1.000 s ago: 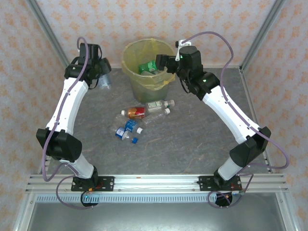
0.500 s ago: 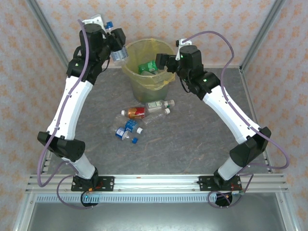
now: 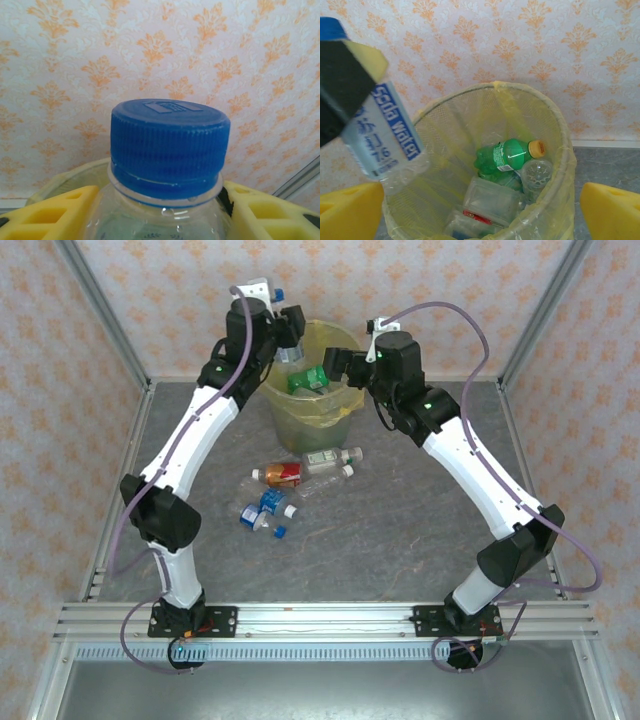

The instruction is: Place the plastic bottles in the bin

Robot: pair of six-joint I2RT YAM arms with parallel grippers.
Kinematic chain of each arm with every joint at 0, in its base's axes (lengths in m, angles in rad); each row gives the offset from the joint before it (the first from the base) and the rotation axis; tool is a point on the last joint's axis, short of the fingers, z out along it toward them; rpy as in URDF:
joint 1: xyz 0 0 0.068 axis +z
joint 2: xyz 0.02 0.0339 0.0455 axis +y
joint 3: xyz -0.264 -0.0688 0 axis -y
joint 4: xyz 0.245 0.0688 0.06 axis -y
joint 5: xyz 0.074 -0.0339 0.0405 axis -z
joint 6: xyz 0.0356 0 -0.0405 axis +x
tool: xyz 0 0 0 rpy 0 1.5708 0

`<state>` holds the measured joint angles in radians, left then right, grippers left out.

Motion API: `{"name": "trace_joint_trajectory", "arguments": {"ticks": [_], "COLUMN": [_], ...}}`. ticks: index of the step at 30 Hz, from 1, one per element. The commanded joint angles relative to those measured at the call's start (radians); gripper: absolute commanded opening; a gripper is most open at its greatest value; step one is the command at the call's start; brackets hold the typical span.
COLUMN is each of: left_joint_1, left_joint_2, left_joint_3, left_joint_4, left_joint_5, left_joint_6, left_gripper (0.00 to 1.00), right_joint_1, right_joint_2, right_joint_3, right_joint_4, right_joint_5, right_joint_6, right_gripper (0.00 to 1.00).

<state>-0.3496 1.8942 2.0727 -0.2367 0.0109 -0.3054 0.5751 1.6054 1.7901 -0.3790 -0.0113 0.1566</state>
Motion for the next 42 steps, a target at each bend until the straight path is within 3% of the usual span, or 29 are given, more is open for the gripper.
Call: {"name": "trace_joint_trajectory", "arguments": {"ticks": [1, 6, 7, 9, 14, 23, 31, 38, 42], "left_joint_1": [-0.011, -0.014, -0.014, -0.014, -0.013, -0.012, -0.007, 0.005, 0.005], "left_joint_2": [0.054, 0.12, 0.127, 0.125, 0.086, -0.099, -0.315, -0.527, -0.65], "left_joint_3": [0.053, 0.123, 0.136, 0.146, 0.143, -0.011, -0.297, -0.585, -0.767], "left_joint_4": [0.083, 0.029, 0.018, 0.008, -0.009, -0.009, -0.005, -0.044, -0.087], "left_joint_5": [-0.072, -0.098, -0.099, -0.097, -0.097, -0.103, -0.145, -0.174, -0.183], "left_joint_6": [0.097, 0.139, 0.139, 0.133, 0.118, 0.086, -0.003, -0.154, -0.325], "left_gripper": [0.56, 0.58, 0.64, 0.87, 0.99, 0.99, 0.99, 0.99, 0.97], "right_joint_1": [-0.004, -0.003, -0.004, -0.004, -0.004, -0.003, 0.001, 0.058, 0.093], "right_joint_2": [-0.013, -0.008, -0.007, -0.003, 0.007, 0.017, 0.031, 0.052, 0.066], "right_joint_3": [0.033, 0.04, 0.041, 0.041, 0.042, 0.034, 0.035, 0.04, 0.045], "right_joint_4": [-0.003, -0.005, -0.005, -0.006, -0.005, 0.011, 0.024, 0.036, 0.038], "right_joint_5": [0.014, 0.032, 0.034, 0.04, 0.04, -0.001, -0.105, -0.136, -0.147], "right_joint_6": [0.009, 0.007, 0.008, 0.01, 0.02, 0.04, 0.079, 0.055, 0.033], "right_gripper": [1.0, 1.0, 1.0, 1.0, 1.0, 1.0, 1.0, 1.0, 1.0]}}
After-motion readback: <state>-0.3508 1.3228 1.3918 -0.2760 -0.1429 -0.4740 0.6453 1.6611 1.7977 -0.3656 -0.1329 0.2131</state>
